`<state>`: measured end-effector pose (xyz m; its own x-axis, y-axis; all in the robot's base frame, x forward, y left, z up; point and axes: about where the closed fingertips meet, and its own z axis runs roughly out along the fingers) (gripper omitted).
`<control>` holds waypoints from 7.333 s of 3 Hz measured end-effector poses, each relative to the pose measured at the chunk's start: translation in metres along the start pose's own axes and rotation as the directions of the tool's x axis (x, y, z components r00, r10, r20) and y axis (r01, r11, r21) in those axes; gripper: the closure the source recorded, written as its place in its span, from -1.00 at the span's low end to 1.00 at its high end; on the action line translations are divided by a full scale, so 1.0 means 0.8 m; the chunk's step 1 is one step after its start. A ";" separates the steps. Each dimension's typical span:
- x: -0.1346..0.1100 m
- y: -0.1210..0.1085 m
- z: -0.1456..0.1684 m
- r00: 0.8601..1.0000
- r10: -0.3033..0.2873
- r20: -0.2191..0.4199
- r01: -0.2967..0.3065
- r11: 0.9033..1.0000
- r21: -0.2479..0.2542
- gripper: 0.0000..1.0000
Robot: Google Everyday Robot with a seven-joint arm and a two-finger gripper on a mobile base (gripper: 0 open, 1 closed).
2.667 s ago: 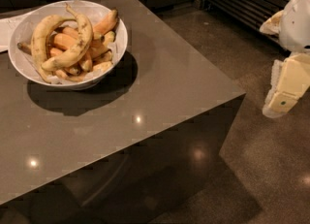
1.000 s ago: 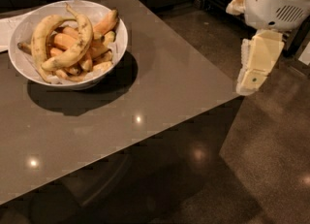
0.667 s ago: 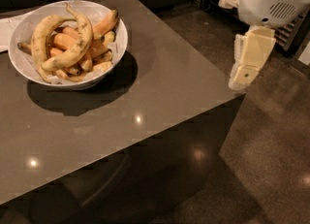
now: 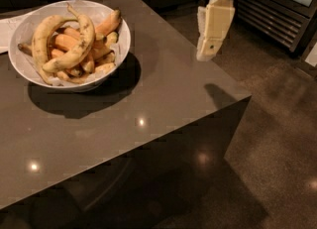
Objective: Pick banana from white bowl
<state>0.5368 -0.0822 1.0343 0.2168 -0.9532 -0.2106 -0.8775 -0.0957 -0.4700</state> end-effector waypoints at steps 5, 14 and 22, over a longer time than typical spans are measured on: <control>-0.093 -0.057 0.046 0.940 -0.341 -0.015 0.341 0.940 0.022 -1.00; -0.212 -0.112 0.117 0.651 -0.759 -0.010 0.759 0.651 -0.008 -0.26; -0.264 -0.073 0.203 0.656 -0.707 0.264 0.746 0.661 -0.083 -0.08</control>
Offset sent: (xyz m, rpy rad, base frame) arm 0.0167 0.0239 0.0011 -0.1508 -0.0848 0.1091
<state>0.6117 0.1714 0.9673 0.8759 -0.4815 -0.0323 -0.4534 -0.7982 -0.3966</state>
